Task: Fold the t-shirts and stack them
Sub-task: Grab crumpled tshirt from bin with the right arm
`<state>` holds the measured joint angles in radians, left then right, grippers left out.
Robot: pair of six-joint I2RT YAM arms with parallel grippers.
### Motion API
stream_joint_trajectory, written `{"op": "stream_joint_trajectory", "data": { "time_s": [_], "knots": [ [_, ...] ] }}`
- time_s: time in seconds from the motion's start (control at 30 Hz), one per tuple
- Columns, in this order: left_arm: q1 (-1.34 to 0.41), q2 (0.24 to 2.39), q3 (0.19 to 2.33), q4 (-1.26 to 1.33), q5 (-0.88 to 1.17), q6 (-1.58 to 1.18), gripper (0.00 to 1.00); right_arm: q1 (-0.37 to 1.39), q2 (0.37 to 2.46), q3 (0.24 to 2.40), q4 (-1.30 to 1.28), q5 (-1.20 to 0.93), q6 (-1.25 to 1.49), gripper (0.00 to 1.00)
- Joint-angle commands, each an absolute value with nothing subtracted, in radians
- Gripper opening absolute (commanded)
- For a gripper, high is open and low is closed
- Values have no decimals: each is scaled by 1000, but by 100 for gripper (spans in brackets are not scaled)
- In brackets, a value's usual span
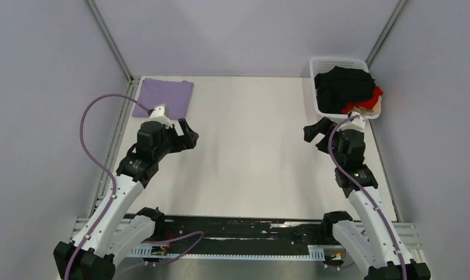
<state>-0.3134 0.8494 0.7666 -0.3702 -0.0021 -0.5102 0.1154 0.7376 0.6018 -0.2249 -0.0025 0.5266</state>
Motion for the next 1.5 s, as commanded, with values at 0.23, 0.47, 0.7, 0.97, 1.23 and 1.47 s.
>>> {"op": "stream_joint_trajectory", "data": {
  "time_s": [0.23,0.47,0.7,0.97,1.23,1.47],
  "knots": [
    [-313,886,784,-310,-19,-511,100,33,1152,1049,-217,334,449,100],
    [-313,952,783,-266,-28,-534,100,-166,1617,1426,-320,103,487,91],
    [-313,1034,810,-257,-36,-530,100,-179,2013,1776,-360,18,404,82],
    [-313,1052,821,-258,-17,-530,100,-175,2110,1948,-365,-113,352,0],
    [-313,937,771,-264,-13,-532,100,-105,1750,1854,-339,-233,251,0],
    [-313,820,732,-290,-6,-538,100,-9,1412,1700,-276,-691,324,0]
  ]
}}
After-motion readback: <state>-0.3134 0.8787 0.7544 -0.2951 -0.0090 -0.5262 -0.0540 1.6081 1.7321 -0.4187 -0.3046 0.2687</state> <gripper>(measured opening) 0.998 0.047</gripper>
